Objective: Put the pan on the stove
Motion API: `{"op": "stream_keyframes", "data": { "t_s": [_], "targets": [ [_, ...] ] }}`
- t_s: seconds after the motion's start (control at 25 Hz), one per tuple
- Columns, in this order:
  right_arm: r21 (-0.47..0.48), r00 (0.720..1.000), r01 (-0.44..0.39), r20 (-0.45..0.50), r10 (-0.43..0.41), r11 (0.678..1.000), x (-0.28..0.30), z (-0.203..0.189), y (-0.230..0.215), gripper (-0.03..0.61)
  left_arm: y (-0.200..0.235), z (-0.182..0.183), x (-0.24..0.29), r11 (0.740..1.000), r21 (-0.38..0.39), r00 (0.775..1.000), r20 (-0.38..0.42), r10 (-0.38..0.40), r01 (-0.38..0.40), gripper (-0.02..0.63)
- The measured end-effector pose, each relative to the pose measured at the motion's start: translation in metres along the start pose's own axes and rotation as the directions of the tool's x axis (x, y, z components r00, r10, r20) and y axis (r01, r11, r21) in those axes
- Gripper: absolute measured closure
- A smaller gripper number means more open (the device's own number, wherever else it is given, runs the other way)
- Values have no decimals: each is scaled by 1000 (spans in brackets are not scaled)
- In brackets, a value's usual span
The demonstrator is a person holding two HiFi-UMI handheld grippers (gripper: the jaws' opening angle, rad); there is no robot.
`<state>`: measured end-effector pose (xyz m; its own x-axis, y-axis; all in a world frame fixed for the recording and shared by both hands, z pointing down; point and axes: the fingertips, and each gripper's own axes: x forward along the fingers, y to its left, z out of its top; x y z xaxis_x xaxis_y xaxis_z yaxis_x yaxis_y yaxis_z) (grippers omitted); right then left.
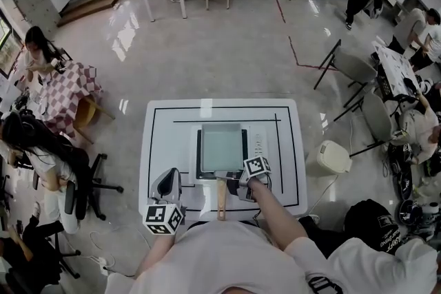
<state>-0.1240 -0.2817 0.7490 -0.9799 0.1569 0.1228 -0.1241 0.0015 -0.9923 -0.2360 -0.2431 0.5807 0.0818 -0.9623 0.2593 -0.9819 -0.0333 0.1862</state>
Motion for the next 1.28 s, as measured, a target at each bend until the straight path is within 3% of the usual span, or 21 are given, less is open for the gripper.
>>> {"op": "stream_keyframes", "data": {
  "t_s": [0.72, 0.92, 1.28],
  "targets": [
    [18, 1000, -13, 21, 12, 1000, 4, -1, -2, 454, -9, -3, 12, 999, -1, 999, -21, -40, 40, 603],
    [16, 998, -20, 54, 20, 1000, 0, 2, 1, 352, -9, -2, 11, 999, -2, 999, -21, -41, 41, 603],
    [5, 994, -21, 111, 21, 1000, -22, -10, 12, 348, -12, -1, 5, 999, 0, 999, -12, -48, 48, 603]
  ]
}}
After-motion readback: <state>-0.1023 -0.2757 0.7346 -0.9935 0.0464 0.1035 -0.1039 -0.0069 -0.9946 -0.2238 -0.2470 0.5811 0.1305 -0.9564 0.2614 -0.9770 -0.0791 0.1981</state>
